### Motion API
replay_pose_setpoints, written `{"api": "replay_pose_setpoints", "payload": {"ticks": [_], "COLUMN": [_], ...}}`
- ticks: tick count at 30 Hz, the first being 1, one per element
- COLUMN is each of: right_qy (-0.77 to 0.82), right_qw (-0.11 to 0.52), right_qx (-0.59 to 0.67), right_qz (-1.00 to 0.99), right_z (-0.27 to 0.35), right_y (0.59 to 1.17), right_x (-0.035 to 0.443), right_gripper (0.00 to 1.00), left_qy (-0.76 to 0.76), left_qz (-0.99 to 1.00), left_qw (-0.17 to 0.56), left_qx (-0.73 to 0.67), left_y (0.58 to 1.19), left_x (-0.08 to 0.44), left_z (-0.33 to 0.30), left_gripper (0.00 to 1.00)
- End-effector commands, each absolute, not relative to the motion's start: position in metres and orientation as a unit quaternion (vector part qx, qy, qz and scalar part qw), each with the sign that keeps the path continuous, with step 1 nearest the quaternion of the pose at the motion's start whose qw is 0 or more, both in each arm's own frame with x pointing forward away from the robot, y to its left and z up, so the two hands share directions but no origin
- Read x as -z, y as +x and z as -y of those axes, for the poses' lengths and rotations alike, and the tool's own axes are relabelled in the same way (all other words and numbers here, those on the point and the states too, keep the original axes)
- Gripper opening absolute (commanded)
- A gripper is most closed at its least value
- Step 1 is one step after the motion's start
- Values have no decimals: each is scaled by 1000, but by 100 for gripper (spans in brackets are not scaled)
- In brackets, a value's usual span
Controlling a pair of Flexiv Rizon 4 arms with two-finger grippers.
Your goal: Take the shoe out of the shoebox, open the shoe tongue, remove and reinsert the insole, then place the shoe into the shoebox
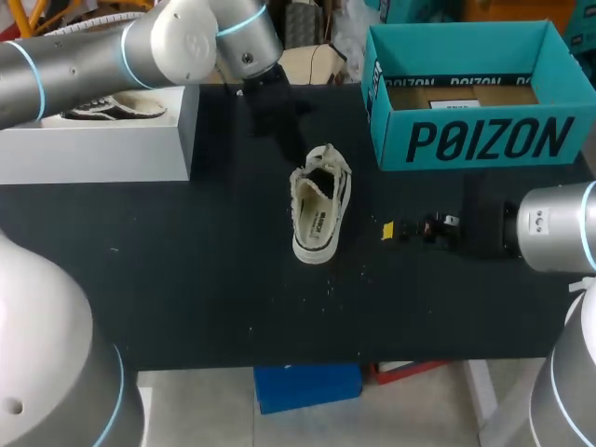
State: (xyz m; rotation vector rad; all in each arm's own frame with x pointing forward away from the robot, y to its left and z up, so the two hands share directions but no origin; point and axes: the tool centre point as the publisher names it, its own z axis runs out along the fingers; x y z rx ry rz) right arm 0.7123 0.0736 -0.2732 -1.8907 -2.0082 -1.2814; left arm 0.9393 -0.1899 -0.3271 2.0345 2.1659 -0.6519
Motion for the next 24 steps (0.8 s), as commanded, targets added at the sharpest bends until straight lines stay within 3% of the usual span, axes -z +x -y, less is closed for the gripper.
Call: {"api": "replay_pose_setpoints", "payload": {"ticks": [1, 16, 24], "right_qy": [-621, -621, -621], "right_qw": [50, 50, 50], "right_qx": [421, 421, 421], "right_qz": [659, 659, 659], "right_z": [-73, -73, -73], "right_y": [711, 711, 711], "right_x": [273, 273, 273], "right_gripper": [100, 100, 100], "left_qy": [674, 684, 680], "left_qz": [-711, -701, -704], "left_qw": [41, -6, 18], "left_qx": [198, 201, 204], "left_y": [934, 918, 922], "left_x": [329, 378, 351], "left_z": [198, 217, 213], "left_gripper": [0, 0, 0]}}
